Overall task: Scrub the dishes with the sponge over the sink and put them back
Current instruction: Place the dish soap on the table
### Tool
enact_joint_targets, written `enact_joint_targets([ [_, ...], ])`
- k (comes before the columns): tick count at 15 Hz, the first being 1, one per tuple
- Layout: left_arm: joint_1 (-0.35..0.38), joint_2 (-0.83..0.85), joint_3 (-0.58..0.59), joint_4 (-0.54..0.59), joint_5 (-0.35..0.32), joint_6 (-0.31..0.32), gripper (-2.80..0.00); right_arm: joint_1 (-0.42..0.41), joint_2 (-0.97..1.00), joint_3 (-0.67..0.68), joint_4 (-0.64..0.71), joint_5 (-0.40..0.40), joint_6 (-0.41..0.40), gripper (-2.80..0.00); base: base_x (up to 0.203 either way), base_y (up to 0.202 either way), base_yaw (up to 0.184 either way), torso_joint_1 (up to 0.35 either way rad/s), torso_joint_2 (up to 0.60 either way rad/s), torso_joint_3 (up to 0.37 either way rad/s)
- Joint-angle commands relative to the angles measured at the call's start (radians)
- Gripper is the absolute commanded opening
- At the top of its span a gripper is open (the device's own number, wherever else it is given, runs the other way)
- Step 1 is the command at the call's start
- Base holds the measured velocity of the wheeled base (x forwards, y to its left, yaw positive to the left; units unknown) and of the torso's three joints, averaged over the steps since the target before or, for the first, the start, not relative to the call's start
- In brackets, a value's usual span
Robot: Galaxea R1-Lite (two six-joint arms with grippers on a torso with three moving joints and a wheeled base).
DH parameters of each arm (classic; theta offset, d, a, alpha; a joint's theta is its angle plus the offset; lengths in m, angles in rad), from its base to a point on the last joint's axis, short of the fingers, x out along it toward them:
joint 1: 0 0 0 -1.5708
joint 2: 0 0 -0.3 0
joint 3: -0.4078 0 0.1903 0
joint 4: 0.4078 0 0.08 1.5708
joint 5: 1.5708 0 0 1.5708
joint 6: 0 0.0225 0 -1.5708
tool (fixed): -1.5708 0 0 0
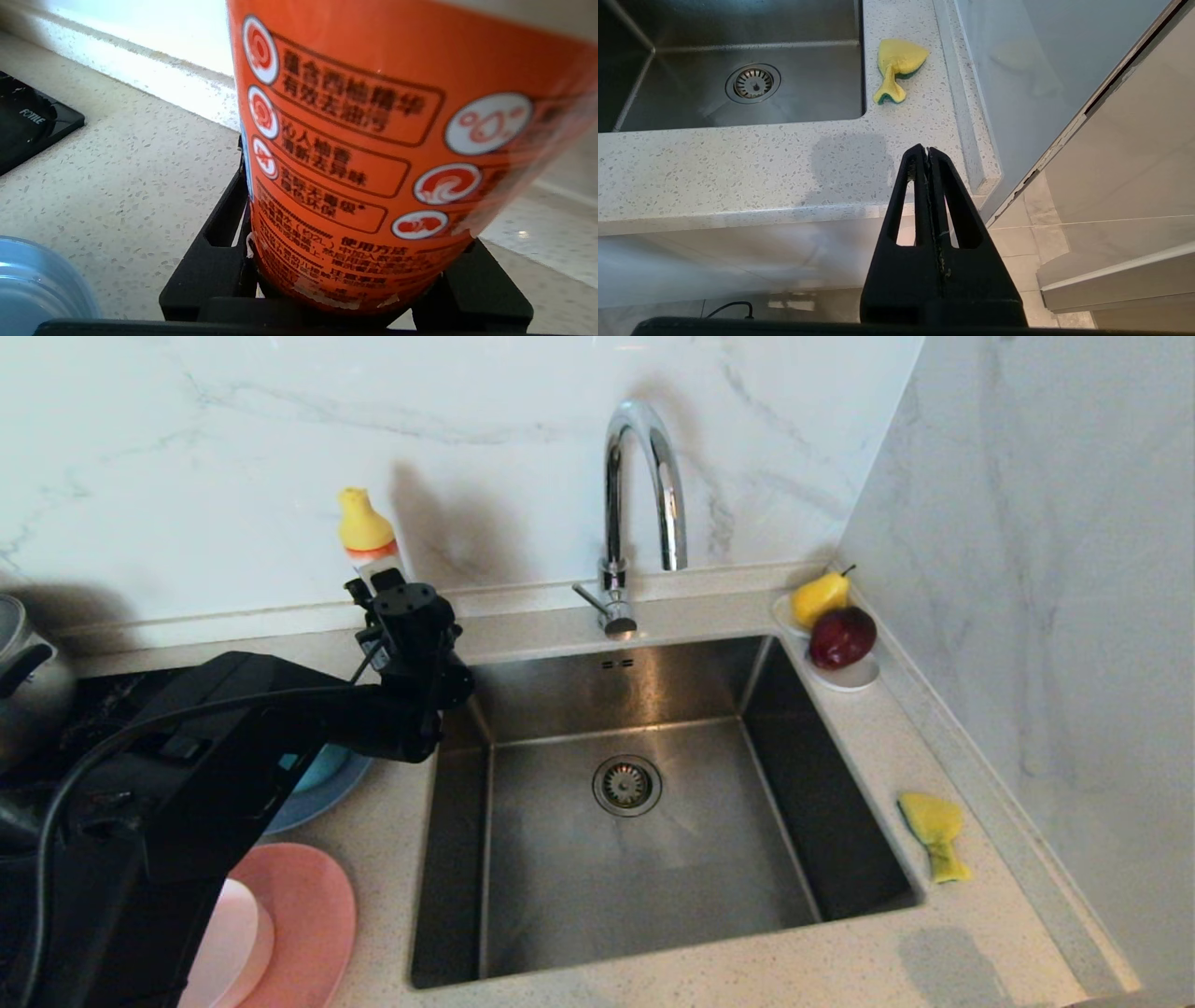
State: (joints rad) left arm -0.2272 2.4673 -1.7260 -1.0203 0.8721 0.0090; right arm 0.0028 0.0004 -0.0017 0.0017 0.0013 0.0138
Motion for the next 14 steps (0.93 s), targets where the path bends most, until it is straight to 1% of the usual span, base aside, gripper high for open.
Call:
enact_joint_targets([
  [1,0.008,0.009,-0.003,-0.003,0.006,0.001,-2.80,0.000,0.000,0.000,0.000,0.000,0.000,-2.80,0.000,0.000,0.000,0.000,0.00,0.000],
  [5,0.011,0.010,-0.015,-0.001,0.005,-0.003,-2.80,0.000,0.000,0.000,0.000,0.000,0.000,-2.80,0.000,0.000,0.000,0.000,0.00,0.000],
  [7,0.011,0.013,-0.032,0.010,0.007,-0.018,-2.80,0.000,0.000,0.000,0.000,0.000,0.000,-2.80,0.000,0.000,0.000,0.000,0.00,0.000],
  [10,0.011,0.024,-0.055,0.014,0.008,-0.018,-2.80,0.000,0.000,0.000,0.000,0.000,0.000,-2.80,0.000,0.000,0.000,0.000,0.00,0.000],
  [14,0.010,0.019,-0.119,0.077,0.020,-0.033,-2.80,0.000,0.000,0.000,0.000,0.000,0.000,-2.80,0.000,0.000,0.000,0.000,0.00,0.000],
])
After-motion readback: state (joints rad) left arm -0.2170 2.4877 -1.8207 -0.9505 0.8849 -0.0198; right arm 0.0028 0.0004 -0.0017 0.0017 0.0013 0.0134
